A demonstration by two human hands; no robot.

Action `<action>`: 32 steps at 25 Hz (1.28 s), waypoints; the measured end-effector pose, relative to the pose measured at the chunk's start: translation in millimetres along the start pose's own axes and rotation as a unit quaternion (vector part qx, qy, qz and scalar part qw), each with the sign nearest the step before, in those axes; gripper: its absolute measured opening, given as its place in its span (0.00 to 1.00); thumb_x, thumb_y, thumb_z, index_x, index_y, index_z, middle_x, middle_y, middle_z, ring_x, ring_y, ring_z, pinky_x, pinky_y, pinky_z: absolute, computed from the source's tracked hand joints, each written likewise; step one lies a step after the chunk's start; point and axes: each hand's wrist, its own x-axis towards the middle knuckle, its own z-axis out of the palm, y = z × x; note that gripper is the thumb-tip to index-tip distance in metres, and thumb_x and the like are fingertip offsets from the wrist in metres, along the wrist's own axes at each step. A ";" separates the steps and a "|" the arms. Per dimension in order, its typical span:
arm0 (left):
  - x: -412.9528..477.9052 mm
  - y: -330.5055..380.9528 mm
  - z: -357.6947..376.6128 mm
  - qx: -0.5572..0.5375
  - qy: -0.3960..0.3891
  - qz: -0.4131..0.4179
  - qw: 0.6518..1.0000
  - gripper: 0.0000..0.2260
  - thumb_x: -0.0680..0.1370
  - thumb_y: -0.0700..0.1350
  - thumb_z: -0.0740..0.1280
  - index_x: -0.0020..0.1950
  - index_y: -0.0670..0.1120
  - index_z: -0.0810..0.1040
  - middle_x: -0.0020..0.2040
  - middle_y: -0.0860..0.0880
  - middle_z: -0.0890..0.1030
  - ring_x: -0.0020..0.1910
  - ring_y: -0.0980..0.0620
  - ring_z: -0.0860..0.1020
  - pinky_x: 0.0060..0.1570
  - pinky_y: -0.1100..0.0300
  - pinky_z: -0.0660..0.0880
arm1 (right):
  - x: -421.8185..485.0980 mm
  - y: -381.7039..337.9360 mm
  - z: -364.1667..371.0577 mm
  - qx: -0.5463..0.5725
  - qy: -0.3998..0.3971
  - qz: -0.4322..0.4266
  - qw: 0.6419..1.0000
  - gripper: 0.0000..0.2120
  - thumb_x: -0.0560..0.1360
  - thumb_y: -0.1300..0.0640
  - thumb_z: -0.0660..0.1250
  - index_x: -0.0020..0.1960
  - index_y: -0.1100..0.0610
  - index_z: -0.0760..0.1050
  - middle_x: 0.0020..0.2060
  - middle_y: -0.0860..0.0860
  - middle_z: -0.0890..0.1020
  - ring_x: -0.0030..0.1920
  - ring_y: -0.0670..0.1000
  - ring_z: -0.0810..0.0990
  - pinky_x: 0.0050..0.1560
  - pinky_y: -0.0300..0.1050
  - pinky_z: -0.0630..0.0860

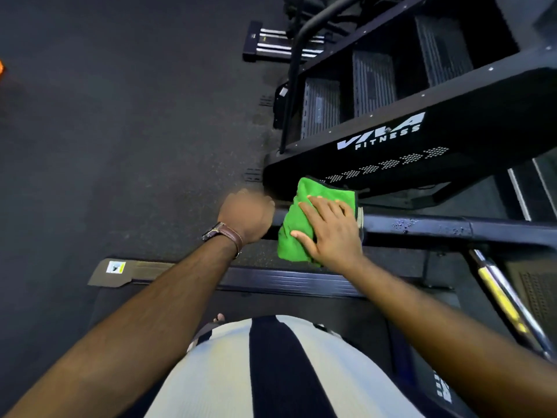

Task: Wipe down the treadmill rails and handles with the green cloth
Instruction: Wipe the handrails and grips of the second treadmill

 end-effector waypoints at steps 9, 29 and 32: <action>-3.2 1.5 -2.0 -0.033 -0.004 0.000 0.999 0.22 0.77 0.54 0.47 0.46 0.47 0.79 0.46 0.47 0.82 0.47 0.39 0.77 0.44 0.51 0.70 | -19.1 -103.7 55.0 0.150 0.133 0.313 0.928 0.35 0.80 0.46 0.60 0.80 0.56 0.49 0.79 0.61 0.44 0.78 0.61 0.41 0.75 0.67 0.45; -2.7 -6.2 -5.6 -0.061 -0.057 0.037 0.996 0.21 0.80 0.54 0.48 0.53 0.47 0.77 0.53 0.45 0.80 0.53 0.39 0.74 0.50 0.47 0.68 | 60.7 -110.5 37.8 0.630 0.380 0.669 0.107 0.23 0.83 0.45 0.50 0.73 0.56 0.65 0.72 0.59 0.68 0.68 0.62 0.71 0.68 0.58 0.68; -3.3 -5.9 -5.4 -0.057 -0.055 0.046 0.996 0.20 0.80 0.54 0.48 0.53 0.47 0.77 0.52 0.45 0.80 0.53 0.38 0.74 0.50 0.47 0.68 | 60.8 -155.2 41.5 0.519 0.415 0.677 0.315 0.20 0.82 0.50 0.56 0.73 0.49 0.58 0.69 0.59 0.68 0.63 0.60 0.75 0.64 0.59 0.73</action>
